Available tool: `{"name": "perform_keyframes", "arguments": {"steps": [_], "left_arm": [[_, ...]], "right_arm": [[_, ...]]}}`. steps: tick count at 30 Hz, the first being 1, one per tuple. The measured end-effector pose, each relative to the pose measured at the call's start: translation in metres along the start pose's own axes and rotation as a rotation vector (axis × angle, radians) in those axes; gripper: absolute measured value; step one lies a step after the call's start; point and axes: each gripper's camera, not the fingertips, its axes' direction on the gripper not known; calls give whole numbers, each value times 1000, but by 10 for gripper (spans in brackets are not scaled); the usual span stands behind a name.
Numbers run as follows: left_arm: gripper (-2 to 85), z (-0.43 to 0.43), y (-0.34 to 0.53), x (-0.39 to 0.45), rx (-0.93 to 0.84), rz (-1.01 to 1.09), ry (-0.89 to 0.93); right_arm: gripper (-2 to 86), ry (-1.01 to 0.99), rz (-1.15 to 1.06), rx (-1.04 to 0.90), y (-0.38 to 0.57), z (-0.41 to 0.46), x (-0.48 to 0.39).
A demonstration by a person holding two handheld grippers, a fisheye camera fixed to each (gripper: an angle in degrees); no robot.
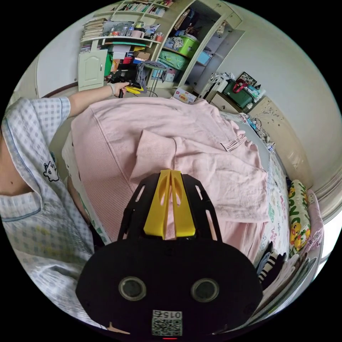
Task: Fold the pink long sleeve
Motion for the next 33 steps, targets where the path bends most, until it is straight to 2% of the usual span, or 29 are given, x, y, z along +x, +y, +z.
{"name": "perform_keyframes", "arguments": {"steps": [3,9,11,13,16,19,22,24,26,30,31,33], "left_arm": [[109,22,-15,-34,24,-64,-93],[145,74,-31,-43,28,-102,-159],[131,84,-31,-37,17,-86,-153],[56,90,-27,-21,-15,-58,-132],[24,65,-9,53,56,127,-195],[15,11,20,162,156,309,-134],[11,-53,74,307,248,532,-37],[10,-94,141,437,266,733,78],[10,-121,203,533,266,874,174],[10,-147,376,733,189,1225,379],[11,-146,401,758,167,1277,394],[12,-124,504,844,31,1492,470]], "right_arm": [[125,-45,35,8,3,5,9],[109,-99,61,8,8,14,18],[103,-100,64,9,10,15,18],[96,-104,70,9,12,17,19],[82,-114,80,12,15,19,20],[66,-98,75,19,20,20,17],[46,-71,66,30,26,19,12],[27,-74,73,42,31,16,12],[10,-93,90,86,39,6,17],[-7,-144,209,318,83,-44,35],[-8,-140,224,350,90,-51,38],[-5,-84,301,446,117,-72,46]]}}
